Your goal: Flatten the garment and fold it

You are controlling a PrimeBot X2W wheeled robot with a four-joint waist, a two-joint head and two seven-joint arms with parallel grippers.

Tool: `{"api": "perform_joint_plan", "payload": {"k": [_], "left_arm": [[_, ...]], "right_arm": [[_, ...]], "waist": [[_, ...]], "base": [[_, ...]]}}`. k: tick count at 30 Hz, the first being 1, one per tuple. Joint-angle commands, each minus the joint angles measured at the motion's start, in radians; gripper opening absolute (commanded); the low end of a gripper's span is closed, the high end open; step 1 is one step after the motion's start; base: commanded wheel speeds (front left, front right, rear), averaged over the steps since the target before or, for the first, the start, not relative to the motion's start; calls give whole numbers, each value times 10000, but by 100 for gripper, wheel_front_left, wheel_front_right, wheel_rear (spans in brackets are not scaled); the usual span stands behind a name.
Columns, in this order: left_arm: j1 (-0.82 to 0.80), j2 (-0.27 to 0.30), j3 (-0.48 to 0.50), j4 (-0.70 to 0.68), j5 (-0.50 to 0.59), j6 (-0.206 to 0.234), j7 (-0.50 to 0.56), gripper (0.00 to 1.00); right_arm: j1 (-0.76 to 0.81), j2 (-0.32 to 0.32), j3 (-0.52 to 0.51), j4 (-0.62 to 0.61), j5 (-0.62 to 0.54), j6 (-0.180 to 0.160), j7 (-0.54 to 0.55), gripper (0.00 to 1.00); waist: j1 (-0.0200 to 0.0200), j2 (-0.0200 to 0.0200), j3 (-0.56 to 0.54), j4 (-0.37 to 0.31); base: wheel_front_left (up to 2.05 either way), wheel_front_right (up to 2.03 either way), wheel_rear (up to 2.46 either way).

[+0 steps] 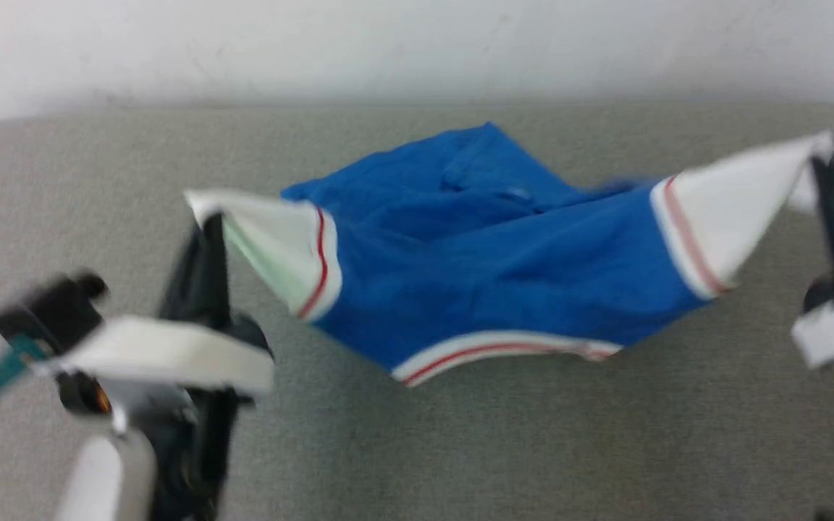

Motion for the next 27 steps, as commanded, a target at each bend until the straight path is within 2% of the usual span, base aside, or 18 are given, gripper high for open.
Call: {"api": "perform_joint_plan", "payload": {"k": [1,9,16,22,27], "left_arm": [[-402,60,113,-107,-62,-99,45,0],[-3778,700,400,-314,-341,-21,1574,0],[-6068,961,370,75,-367,470,2896,0],[-7440,1360,-8,1221,106,735,3783,0],[-9092,1490,-449,2688,856,797,3846,0]], "right_arm": [[-424,-135,0,-96,79,-7,71,0],[-4054,-1255,563,-36,658,-7,1272,0],[-6087,-1341,924,455,1145,-7,2142,0],[-7269,-1440,1243,1510,1100,-7,2659,0],[-8533,-1664,1822,2766,663,-7,2479,0]], "waist": [[0,0,-402,-371],[0,0,-629,-589],[0,0,-403,-740],[0,0,402,-910],[0,0,1629,-1071]], "base": [[0,0,0],[0,0,0],[0,0,0],[0,0,0],[0,0,0]]}}
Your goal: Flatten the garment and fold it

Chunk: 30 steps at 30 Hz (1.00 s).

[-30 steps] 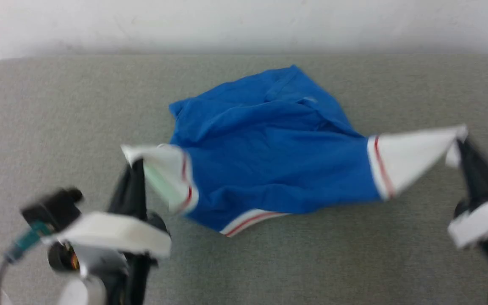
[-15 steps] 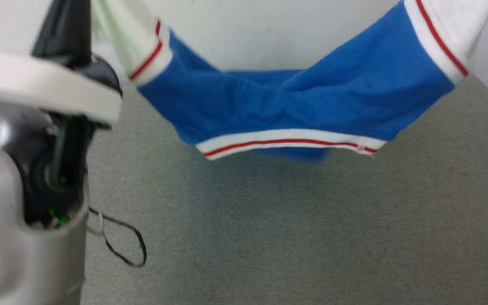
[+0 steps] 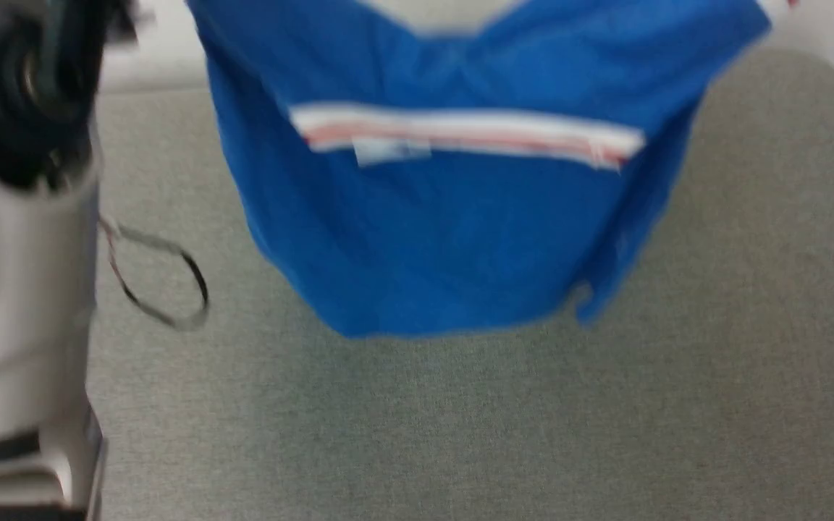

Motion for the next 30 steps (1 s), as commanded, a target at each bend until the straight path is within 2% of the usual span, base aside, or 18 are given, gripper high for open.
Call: {"api": "perform_joint_plan", "payload": {"k": [1,7,15,23,26,30], "left_arm": [[-1001,4,-145,602,397,66,-183,0],[-4038,-15,-343,2546,1428,54,-1161,0],[-6264,-392,82,4330,1454,-67,-2898,0],[-5914,-380,498,4854,1006,-343,-3727,0],[-5553,-413,840,4730,592,-323,-3669,0],[-4596,-375,1055,4380,123,-324,-3125,0]], "right_arm": [[-756,-94,166,585,-219,-7,-239,0],[-3327,-453,723,2581,-1206,-7,-1433,0],[-5712,-404,769,5098,-1941,-7,-2858,0],[-6364,-517,1160,6343,-1891,-7,-3482,0],[-6160,-694,1485,6454,-1640,-7,-3652,0],[-5481,-1018,2012,6302,-981,-7,-3699,0]], "waist": [[-1,0,1293,-225],[-1,0,2729,-434],[-1,0,3909,-547],[-1,0,4727,-432],[-1,0,4718,-365],[-1,0,4183,-250]], "base": [[0,0,0],[0,0,0],[0,0,0],[0,0,0],[0,0,0],[0,0,0]]}}
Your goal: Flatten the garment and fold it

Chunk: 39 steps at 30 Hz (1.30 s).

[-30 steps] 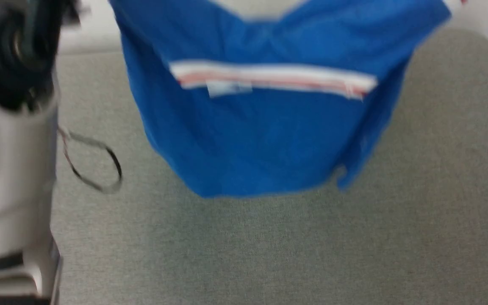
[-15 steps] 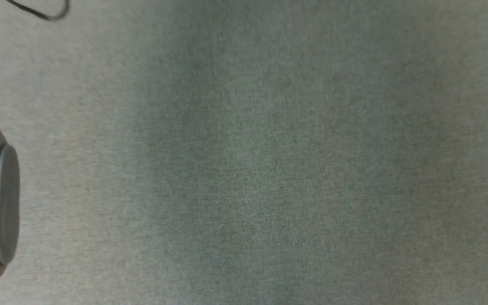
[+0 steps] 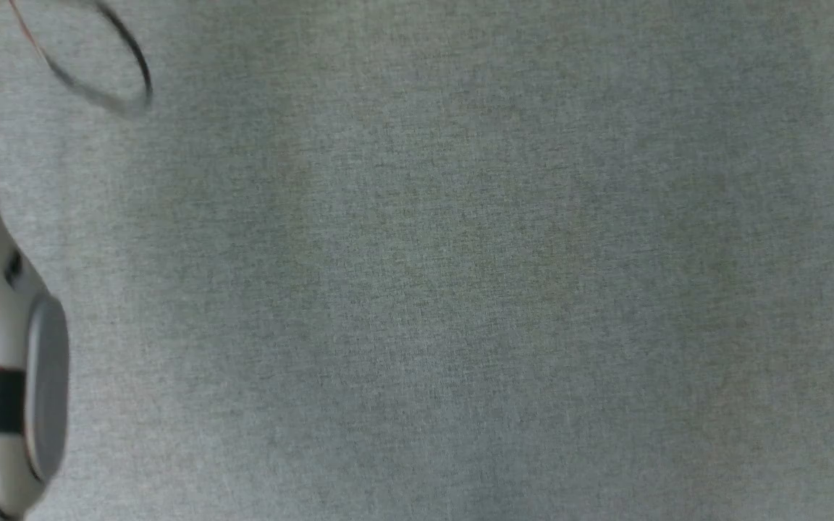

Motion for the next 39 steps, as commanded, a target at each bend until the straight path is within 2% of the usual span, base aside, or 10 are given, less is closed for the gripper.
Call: {"api": "perform_joint_plan", "payload": {"k": [1,4,8,11,15,22,27,28,34,39], "left_arm": [[489,90,34,-243,-130,-88,216,0],[1140,205,112,-497,-412,-234,584,0],[3316,421,390,-1760,-1047,-471,1154,0],[4897,564,531,-2903,-1263,-533,1331,0],[7432,946,390,-4718,-1209,-646,1674,0],[11049,782,708,-6995,-1423,-281,1612,0],[13917,492,777,-8130,-1528,-57,1463,0],[15009,332,773,-8450,-1717,-44,1454,0],[17738,3,964,-8911,-2191,-118,1259,0],[19179,-124,1013,-9033,-2516,-365,1156,0]], "right_arm": [[390,-208,104,-172,324,-9,-56,0],[1011,-440,277,-524,822,-9,23,0],[3164,-1053,262,-2003,2006,-9,401,0],[4741,-1231,-239,-3169,2451,-9,510,0],[7125,-1017,-1190,-4881,2716,-9,841,0],[10598,-56,-2747,-7178,2535,-9,1728,0],[13088,909,-4019,-8645,2399,-9,2457,0],[13974,1299,-4460,-9076,2420,-9,2754,0],[16106,2600,-5727,-10322,2476,-9,3354,0],[17304,3184,-6512,-11114,2599,-9,3614,0]], "waist": [[-2,1,-619,160],[-2,1,-1063,230],[-2,1,-2267,333],[-2,1,-2974,359],[-2,1,-3749,342],[-2,1,-4654,311],[-2,1,-5232,319],[-2,1,-5452,334],[-2,1,-6008,438],[-2,1,-6202,546]], "base": [[0,0,0],[0,0,0],[0,0,0],[0,0,0],[0,0,0],[0,0,0],[0,0,0],[0,0,0],[0,0,0],[0,0,0]]}}
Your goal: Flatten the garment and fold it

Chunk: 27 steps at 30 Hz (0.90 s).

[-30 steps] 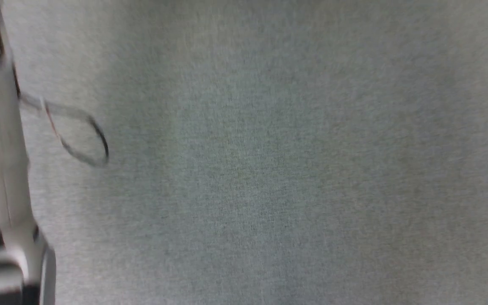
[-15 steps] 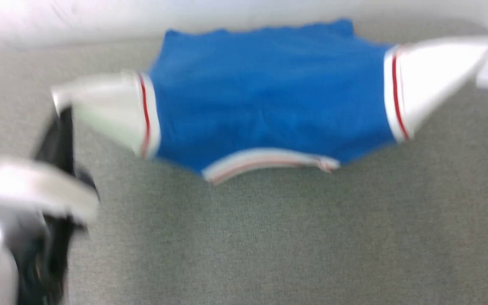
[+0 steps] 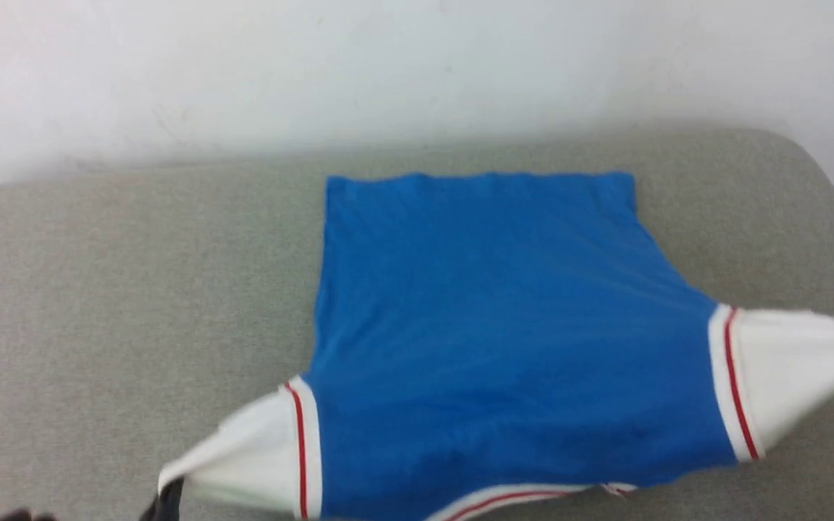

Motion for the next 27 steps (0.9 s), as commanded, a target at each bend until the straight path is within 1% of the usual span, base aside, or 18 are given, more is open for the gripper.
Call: {"api": "perform_joint_plan", "payload": {"k": [1,4,6,8,11,13,15,18,20,22,27], "left_arm": [[235,-37,96,-102,-78,-75,-100,0],[951,-123,246,-247,-283,-185,-214,0],[1125,-176,284,-220,-349,-229,-285,0],[1076,-208,202,-89,-342,-249,-297,0],[693,-289,-147,206,-315,-269,-198,0],[341,-342,-431,456,-225,-264,-125,0],[-14,-359,-717,769,-69,-252,-45,0],[-491,-387,-1114,1172,192,-206,73,0],[-734,-316,-1280,1385,441,-131,145,0],[-933,-233,-1372,1518,689,-46,173,0],[-1357,-277,-1488,1571,896,73,157,0]], "right_arm": [[205,58,-148,-127,97,-7,22,0],[885,162,-506,-350,314,-7,104,0],[1270,174,-636,-215,527,-7,26,0],[1588,178,-512,-24,379,-7,-128,0],[1845,180,-50,406,-71,-7,-282,0],[1913,181,305,959,-262,-7,-363,0],[1971,180,821,1485,-908,-7,-439,0],[1884,173,1454,2679,-1353,-7,-643,0],[1779,-42,1878,3549,-1769,-7,-820,0],[1599,-207,2201,4410,-2071,-7,-1142,0],[988,-486,2890,6339,-2455,-7,-2127,0]], "waist": [[3,-2,-212,146],[3,-2,-240,207],[3,-2,-235,250],[3,-2,-202,290],[3,-2,-108,319],[3,-2,-5,330],[3,-2,124,337],[3,-2,328,339],[3,-2,442,354],[3,-2,546,380],[3,-2,729,512]], "base": [[0,0,0],[0,0,0],[0,0,0],[0,0,0],[0,0,0],[0,0,0],[0,0,0],[0,0,0],[0,0,0],[0,0,0],[0,0,0]]}}
